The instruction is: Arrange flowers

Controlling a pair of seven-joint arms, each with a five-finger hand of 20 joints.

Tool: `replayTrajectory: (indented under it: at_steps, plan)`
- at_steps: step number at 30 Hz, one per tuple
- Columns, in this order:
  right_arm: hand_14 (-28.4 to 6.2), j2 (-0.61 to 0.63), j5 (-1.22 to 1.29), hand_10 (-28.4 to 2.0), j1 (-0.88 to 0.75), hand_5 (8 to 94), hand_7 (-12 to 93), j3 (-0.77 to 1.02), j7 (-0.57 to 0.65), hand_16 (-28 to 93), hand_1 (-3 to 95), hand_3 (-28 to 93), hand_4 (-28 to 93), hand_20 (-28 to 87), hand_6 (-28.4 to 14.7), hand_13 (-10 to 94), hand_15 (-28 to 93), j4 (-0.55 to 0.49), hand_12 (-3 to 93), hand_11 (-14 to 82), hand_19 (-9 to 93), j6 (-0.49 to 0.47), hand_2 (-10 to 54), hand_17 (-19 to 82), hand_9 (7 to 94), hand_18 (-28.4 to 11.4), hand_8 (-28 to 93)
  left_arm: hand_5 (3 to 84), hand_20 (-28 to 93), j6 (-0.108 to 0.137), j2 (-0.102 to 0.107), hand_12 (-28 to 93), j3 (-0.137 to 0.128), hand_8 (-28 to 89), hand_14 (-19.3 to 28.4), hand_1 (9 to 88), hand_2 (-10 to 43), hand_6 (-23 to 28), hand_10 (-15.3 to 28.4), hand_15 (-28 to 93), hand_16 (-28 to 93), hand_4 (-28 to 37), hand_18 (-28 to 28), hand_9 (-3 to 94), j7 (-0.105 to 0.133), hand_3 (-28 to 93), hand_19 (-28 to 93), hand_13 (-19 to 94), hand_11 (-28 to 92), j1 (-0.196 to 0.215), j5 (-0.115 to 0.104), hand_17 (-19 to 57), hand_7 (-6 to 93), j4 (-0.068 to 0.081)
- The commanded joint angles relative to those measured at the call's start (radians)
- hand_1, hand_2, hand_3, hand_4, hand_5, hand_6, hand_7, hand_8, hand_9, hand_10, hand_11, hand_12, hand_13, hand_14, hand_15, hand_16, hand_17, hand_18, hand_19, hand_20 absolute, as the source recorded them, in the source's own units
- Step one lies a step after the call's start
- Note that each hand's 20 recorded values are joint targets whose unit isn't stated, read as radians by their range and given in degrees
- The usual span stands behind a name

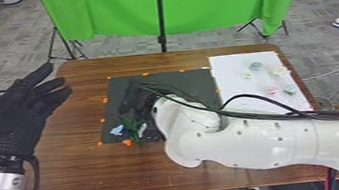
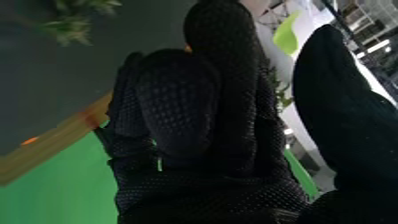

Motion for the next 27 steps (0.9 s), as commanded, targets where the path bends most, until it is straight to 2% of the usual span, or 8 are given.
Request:
replayTrajectory:
  at_steps: [1,13,17,20,22,24,27]
  plan:
    - [-7.3,0.13,-0.01,-10.0,-0.131,73.8,13,0.044,-0.004,20,34.9,80,-28,17,1.5,82,69,-0.041,20.3,30.5,87,-0.061,-7.9,29,92.9,-20.5,-12,37.8,12,0.013,-0.019,14,0.0,-9,28.4,21.1,9.4,10.5,22.2,55,-10,-26.4,25.8,35.0,-0.025,76,59,26,26,0.001,0.004,-9.1,13.9,-0.002]
    - [-8.5,0.116,0.006,-10.7,-0.178,73.9,13,0.063,-0.001,19,34.3,79,-28,18,1.5,81,70,-0.043,20.3,32.0,87,-0.132,-6.4,28,92.5,-21.3,-12,37.9,14,0.002,-0.01,13,0.016,-9,28.4,21.1,9.3,10.6,22.3,56,-10,-26.3,25.8,35.0,-0.039,77,58,26,27,-0.024,0.004,-9.0,14.1,0.012]
    - [-8.7,0.112,-0.006,-10.8,-0.18,74.0,13,0.059,-0.004,19,34.0,79,-28,18,1.5,81,71,-0.05,20.2,32.2,87,-0.136,-6.2,28,92.4,-21.4,-12,38.0,15,-0.001,-0.012,13,0.014,-9,28.4,21.1,9.4,10.6,22.3,56,-10,-26.4,25.8,35.1,-0.04,76,58,26,27,-0.018,0.004,-9.0,14.2,0.012]
    - [-8.8,0.115,-0.016,-10.9,-0.173,74.0,13,0.053,-0.007,19,33.5,80,-28,18,1.5,81,71,-0.06,20.2,32.3,87,-0.124,-6.2,28,92.4,-21.7,-12,38.0,15,0.002,-0.013,13,0.011,-9,28.4,21.1,9.3,10.6,22.4,55,-10,-26.4,25.7,35.0,-0.038,77,58,26,27,-0.012,0.005,-9.1,14.1,0.011]
    - [-8.9,0.125,-0.023,-10.9,-0.154,73.8,13,0.04,-0.002,19,33.3,80,-28,19,1.5,81,71,-0.068,20.2,32.3,87,-0.109,-6.2,28,92.4,-21.7,-12,38.0,15,0.009,-0.009,13,0.014,-9,28.4,21.2,9.3,10.6,22.3,55,-10,-26.4,25.7,34.9,-0.024,77,57,26,27,-0.002,-0.001,-9.1,14.1,0.008]
    - [-8.9,0.138,-0.066,-10.9,-0.126,73.7,13,0.014,0.015,19,33.1,80,-28,19,1.5,81,71,-0.075,20.2,32.3,87,-0.075,-6.3,28,92.3,-21.9,-12,37.9,16,0.004,-0.009,13,0.011,-9,28.4,21.1,9.3,10.6,22.4,55,-10,-26.4,25.6,34.9,-0.026,77,57,26,26,0.003,0.003,-9.1,14.0,0.008]
    - [-8.8,0.161,-0.091,-10.9,-0.125,73.4,12,0.043,0.041,19,32.9,80,-28,19,1.3,81,71,-0.072,20.1,32.2,87,-0.055,-6.5,29,92.3,-22.2,-12,37.9,16,0.009,-0.014,13,0.003,-9,28.4,21.1,9.3,10.6,22.3,54,-10,-26.4,25.6,34.9,-0.033,77,57,26,26,0.013,0.002,-9.1,13.9,0.005]
